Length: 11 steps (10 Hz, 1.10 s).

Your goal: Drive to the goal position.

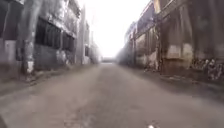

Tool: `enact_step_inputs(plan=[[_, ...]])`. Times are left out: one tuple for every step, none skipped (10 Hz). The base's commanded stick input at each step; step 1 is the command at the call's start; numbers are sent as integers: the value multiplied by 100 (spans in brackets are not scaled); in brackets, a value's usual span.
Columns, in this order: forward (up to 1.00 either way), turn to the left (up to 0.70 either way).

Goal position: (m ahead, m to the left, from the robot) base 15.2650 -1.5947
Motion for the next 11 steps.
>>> enact_step_inputs(plan=[[100, 0], [100, 0], [100, 0], [100, 0], [100, 0], [100, 0], [100, 0], [100, 0], [100, 0], [100, 0], [100, 0]])
